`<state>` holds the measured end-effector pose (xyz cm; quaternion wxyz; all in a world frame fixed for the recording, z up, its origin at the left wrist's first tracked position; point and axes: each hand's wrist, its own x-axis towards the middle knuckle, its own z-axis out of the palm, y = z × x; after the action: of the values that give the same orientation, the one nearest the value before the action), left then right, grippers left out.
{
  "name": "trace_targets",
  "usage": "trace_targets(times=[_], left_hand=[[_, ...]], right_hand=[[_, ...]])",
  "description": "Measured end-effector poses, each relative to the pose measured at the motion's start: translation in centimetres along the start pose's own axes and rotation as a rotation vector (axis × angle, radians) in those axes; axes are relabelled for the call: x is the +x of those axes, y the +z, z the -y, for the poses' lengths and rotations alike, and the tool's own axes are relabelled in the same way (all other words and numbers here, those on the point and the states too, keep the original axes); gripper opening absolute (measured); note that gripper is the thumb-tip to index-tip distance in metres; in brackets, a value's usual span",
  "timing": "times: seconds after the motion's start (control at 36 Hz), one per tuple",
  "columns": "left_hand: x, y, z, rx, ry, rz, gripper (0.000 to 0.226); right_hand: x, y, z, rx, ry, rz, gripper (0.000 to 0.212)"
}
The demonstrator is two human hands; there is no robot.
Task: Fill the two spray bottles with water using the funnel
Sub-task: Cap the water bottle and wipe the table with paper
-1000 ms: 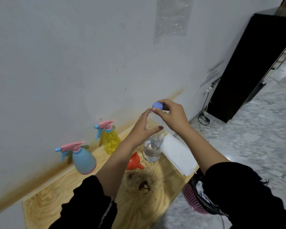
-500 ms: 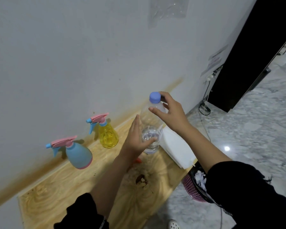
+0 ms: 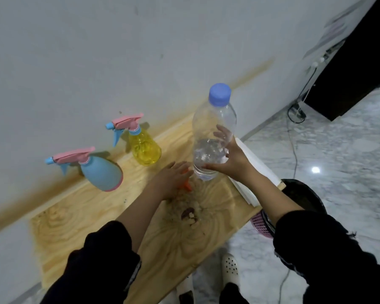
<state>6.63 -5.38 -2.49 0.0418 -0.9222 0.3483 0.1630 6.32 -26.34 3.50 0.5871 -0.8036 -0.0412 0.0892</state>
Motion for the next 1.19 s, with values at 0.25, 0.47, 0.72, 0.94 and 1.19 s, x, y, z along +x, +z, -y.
trace_targets(times=[0.25,0.47,0.72,0.94,1.19], left_hand=[[0.0,0.7,1.1,-0.212,-0.122,-0.191,0.057],[-1.3,1.1,0.8,-0.727,-0.54,-0.426,0.063],[0.2,0.2,-0.1,-1.11,-0.65,-0.635,0.048],[5.6,0.5,-0.1,-1.218,-0.736,-0.76,0.052],[11.0,2.0,1.1,-1.175,-0.951,-0.837,0.061]], right_hand=[[0.2,0.5,-1.0,-0.106,-0.006,-0.133,0.092],[0.6,1.3,-0.6,-0.15,0.009,-0.277,0.085],[3.8,0.2,0.8,-0.118,-0.019,-0.332,0.078],[10.8,-2.6,1.0,-0.145,-0.061,-0.238,0.078],[16.7,-4.2,-0.4,-0.136,-0.147,-0.133,0.081]])
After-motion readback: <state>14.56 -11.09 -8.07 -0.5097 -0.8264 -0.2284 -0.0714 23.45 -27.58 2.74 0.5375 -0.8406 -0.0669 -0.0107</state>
